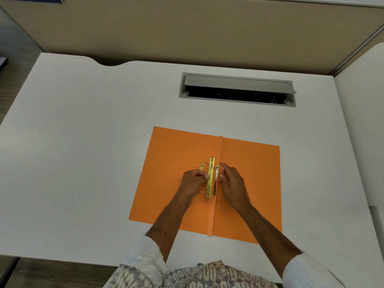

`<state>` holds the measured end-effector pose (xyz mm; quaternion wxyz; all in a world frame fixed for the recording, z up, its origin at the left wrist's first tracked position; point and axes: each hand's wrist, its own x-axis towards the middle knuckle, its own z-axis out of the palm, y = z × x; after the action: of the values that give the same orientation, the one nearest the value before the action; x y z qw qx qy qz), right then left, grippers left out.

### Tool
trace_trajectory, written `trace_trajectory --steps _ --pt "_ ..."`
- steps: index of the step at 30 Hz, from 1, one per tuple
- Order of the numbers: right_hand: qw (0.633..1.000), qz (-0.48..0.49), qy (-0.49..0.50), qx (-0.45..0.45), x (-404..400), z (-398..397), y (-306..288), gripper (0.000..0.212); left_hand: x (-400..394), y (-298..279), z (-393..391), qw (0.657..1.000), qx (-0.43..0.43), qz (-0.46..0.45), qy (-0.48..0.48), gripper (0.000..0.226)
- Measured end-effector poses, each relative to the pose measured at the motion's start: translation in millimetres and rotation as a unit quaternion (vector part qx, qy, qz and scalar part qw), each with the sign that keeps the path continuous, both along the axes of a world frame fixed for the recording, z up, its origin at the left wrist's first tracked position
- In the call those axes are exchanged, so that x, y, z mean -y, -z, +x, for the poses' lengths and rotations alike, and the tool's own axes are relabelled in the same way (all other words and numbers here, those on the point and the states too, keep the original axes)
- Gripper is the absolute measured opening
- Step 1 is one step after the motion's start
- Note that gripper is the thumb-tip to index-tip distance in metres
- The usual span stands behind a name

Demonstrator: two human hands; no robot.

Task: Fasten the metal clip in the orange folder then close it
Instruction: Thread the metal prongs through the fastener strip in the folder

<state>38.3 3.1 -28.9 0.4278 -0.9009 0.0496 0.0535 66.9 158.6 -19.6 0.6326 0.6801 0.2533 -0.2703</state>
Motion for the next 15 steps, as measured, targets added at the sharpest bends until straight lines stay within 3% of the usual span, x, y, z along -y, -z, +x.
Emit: trace_trajectory --steps 8,15 --pt "0.998 -0.022 -0.03 -0.044 -7 36 -1 0.034 0 -1 -4 1.0 0.007 -0.018 -0.024 0.015" --pt "0.998 -0.042 -0.044 -0.027 -12 51 -3 0.013 -3 3 -9 0.999 0.013 -0.018 -0.048 0.012"
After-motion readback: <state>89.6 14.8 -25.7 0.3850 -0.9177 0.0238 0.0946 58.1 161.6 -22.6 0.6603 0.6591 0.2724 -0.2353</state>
